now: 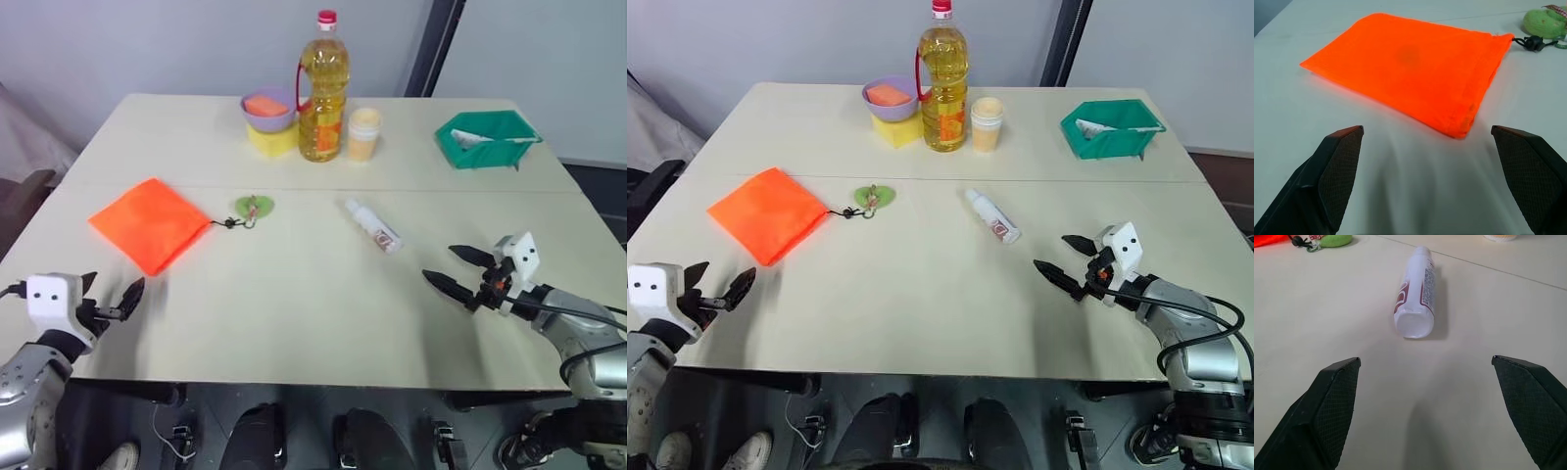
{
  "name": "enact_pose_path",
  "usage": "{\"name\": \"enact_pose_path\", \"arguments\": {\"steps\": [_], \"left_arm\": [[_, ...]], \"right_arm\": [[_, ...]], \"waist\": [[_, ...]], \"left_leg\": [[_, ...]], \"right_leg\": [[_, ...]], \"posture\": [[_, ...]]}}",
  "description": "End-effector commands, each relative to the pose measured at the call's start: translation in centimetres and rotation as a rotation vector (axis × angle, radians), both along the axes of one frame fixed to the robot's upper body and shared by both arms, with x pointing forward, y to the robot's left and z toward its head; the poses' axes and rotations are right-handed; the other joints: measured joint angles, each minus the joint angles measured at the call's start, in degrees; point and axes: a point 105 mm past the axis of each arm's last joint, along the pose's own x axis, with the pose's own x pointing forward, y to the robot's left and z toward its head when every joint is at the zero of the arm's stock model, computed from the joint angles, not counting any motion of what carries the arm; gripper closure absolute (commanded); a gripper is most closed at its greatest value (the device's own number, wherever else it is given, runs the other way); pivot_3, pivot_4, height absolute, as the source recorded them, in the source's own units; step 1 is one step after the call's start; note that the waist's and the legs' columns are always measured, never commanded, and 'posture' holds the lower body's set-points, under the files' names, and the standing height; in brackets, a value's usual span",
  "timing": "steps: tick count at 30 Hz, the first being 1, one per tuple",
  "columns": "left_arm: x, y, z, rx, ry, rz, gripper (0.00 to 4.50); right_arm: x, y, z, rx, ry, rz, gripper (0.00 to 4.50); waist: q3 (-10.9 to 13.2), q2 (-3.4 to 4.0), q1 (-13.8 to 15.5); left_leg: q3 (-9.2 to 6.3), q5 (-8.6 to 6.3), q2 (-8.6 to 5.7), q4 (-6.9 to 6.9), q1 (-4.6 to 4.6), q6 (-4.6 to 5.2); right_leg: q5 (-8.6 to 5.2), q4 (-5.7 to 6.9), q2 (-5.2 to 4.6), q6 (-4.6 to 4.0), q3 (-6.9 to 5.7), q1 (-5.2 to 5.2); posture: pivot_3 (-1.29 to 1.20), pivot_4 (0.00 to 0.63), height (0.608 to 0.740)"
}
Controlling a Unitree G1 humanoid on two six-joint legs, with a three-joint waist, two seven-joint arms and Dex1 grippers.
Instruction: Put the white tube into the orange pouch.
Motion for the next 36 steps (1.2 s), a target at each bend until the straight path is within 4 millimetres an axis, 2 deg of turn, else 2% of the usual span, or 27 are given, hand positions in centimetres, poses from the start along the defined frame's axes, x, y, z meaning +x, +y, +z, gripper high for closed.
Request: {"name": "enact_pose_path", "arguments": {"steps": [1,8,13,17,21,23,26,32,36], "left_arm": [[0.2,-0.6,1.2,0.003,-0.042,-0.028,0.0],[0.8,-1.9,1.3,-0.014,-0.037,-0.083,0.0],[1.5,-5.4,1.6,0.064,-0.036,-0.214,0.0],[3.0,-7.2,1.5,0.214,-0.027,-0.234,0.0],[4.7,-8.0,2.0,0.371,-0.051,-0.186,0.0],[5.6,-8.1,1.9,0.487,-0.041,-0.138,0.0],[6.4,-7.6,2.2,0.569,-0.045,-0.059,0.0],[7.3,-5.8,2.2,0.597,-0.017,0.054,0.0],[8.2,-5.7,1.2,0.592,0.023,0.053,0.0]], "right_arm": [[-0.1,0.6,1.6,-0.011,-0.059,0.012,0.04],[-0.1,0.9,2.2,-0.012,-0.074,-0.006,0.04],[0.4,2.6,2.9,0.007,-0.093,0.038,0.04],[0.4,3.8,3.1,0.011,-0.105,0.088,0.04],[-0.1,4.9,3.4,0.019,-0.116,0.126,0.04],[-0.2,5.4,3.3,0.021,-0.12,0.138,0.04],[-0.4,5.7,3.1,0.021,-0.12,0.148,0.04],[-0.6,6.2,2.8,0.029,-0.117,0.162,0.04],[-0.5,6.3,2.5,0.03,-0.114,0.16,0.04]], "waist": [[0.0,0.0,-0.01],[0.0,0.0,0.04],[0.0,0.0,0.04],[-0.01,0.0,0.06],[-0.01,0.0,0.16],[-0.01,-0.01,0.14],[-0.01,-0.01,0.07],[-0.01,-0.01,0.03],[-0.01,-0.01,0.11]], "left_leg": [[0.0,0.0,0.0,0.0,0.0,0.0],[0.01,0.0,0.0,0.02,0.0,0.0],[0.02,0.01,-0.01,0.03,0.01,0.01],[0.02,0.01,-0.01,0.05,0.05,0.01],[0.04,0.01,-0.01,0.06,0.04,0.02],[0.04,0.01,-0.01,0.08,0.04,0.02],[0.04,0.01,-0.01,0.08,0.04,0.02],[0.04,0.02,0.01,0.09,0.05,0.02],[0.04,0.02,0.01,0.19,0.05,0.02]], "right_leg": [[0.0,0.0,0.0,0.0,0.0,0.0],[0.01,0.0,0.01,0.01,-0.01,0.02],[0.01,0.02,0.01,0.02,-0.01,0.04],[0.01,0.06,0.04,0.02,-0.01,0.06],[0.01,0.07,0.06,0.03,0.0,0.07],[0.02,0.07,0.07,0.04,0.0,0.07],[0.03,0.08,0.08,0.06,0.0,0.08],[0.03,0.14,0.11,0.06,0.0,0.06],[0.03,0.22,0.1,0.07,0.0,0.07]], "posture": [[0.0,0.15,0.737],[0.0,0.15,0.737],[0.0,0.15,0.737],[0.0,0.15,0.737],[0.0,0.15,0.737],[0.0,0.15,0.737],[0.0,0.15,0.737],[0.0,0.15,0.737],[0.0,0.15,0.737]]}}
